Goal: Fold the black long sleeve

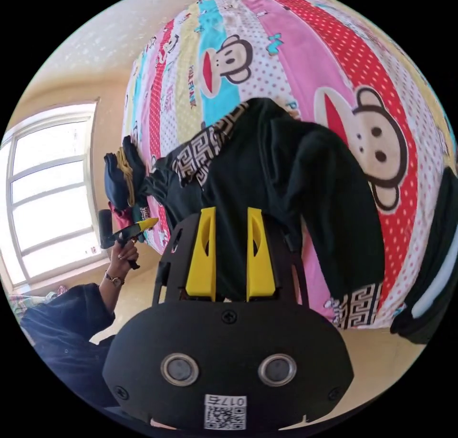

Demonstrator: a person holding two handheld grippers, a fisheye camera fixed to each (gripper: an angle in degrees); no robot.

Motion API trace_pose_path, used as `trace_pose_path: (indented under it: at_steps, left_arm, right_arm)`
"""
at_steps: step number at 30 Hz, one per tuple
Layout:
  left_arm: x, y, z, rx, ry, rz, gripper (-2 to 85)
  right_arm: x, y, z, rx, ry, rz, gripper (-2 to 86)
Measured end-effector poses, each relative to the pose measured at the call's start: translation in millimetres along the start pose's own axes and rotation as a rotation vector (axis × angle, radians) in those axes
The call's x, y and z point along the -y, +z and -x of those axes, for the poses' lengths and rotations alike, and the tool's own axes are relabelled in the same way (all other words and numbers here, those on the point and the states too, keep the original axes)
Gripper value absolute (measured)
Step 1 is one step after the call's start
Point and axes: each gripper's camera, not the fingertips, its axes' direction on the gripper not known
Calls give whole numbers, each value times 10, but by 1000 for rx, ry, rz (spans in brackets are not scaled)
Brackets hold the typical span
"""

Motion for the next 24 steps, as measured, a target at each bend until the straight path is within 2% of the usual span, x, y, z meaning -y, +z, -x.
trace_pose_path:
  at_steps: [4,7,10,14,18,21,24]
  left_arm:
    - [738,420,101,-48,-85,38,120]
    - [923,647,276,-165,-196,34,95]
    - [967,544,275,-198,-262,-34,36]
    - [1315,291,171,-177,-226,-76,28]
    - [1596,-287,6,-206,-123,-304,77]
    - [1455,-464,-156,-97,-50,-350,102]
    - [1105,-127,-294,-9,16,-188,102]
  right_arm:
    - [784,89,3,-16,-3,-27,115]
    - [991,271,-237,174,50,-7,110]
    - [1046,143,-410,330,81,-95,84]
    - [1465,-256,-574,439,55,-189,81]
    - [1664,-805,-868,637,65,-325,103]
    - [1386,-1316,-1050,557,31,-347,114]
    - [667,-1527,-1248,404,11,-279,118]
